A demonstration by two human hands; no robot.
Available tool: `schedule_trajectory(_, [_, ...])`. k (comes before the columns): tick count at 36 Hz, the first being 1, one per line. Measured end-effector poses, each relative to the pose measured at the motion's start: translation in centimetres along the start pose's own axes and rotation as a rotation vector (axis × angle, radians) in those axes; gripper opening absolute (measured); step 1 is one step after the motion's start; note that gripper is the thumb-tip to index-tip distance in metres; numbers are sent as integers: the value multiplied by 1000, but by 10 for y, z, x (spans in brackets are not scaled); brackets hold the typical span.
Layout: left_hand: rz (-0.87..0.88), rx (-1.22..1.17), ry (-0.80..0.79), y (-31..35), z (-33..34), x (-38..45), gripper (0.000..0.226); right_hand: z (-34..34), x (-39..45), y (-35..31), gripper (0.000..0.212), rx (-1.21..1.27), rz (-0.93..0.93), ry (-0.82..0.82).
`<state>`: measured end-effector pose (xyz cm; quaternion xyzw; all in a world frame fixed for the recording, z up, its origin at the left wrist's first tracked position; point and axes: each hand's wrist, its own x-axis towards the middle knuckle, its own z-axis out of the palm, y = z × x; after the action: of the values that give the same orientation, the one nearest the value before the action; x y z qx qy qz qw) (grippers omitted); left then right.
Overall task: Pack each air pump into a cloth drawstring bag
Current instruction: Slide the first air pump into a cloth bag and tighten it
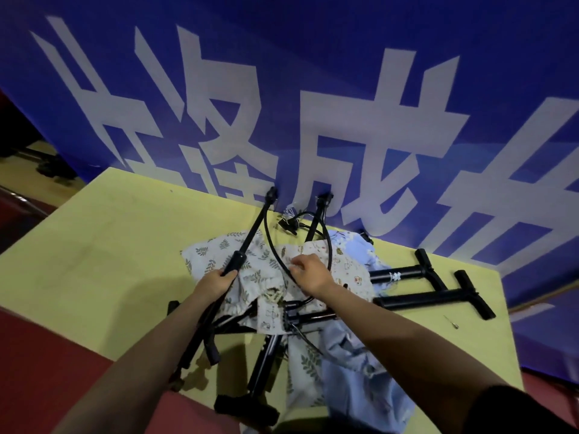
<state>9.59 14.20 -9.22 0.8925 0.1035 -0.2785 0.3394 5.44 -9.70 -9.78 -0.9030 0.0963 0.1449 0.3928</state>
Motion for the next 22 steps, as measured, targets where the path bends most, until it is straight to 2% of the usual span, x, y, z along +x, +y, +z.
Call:
schedule_trajectory(2, [-34,-22,-34,1,0,6,46,0,3,2,29,41,-27,-37])
schedule_trajectory(5, [4,-83,-88,9,5,9,41,-11,1,-3,37,158,-52,-102])
schedule_trajectory(8, [94,-130,-87,17,11,3,31,-25,2,-9,32,377,39,-187])
schedule_trajectory(11, [143,-173,-32,13,11,1,31,-35,4,-22,21,753,85,-230])
schedule_trajectory(13, [154,-171,48,10,7,-1,30,-43,3,-32,20,901,94,-219])
schedule_trajectory(18, [210,-334,215,16,-10,-13,24,-61,-5,-55,16,1107,2,-187])
schedule_trajectory(22, [325,-482,275,42,-20,-42,22,-76,-13,-73,18,1224,-64,-170])
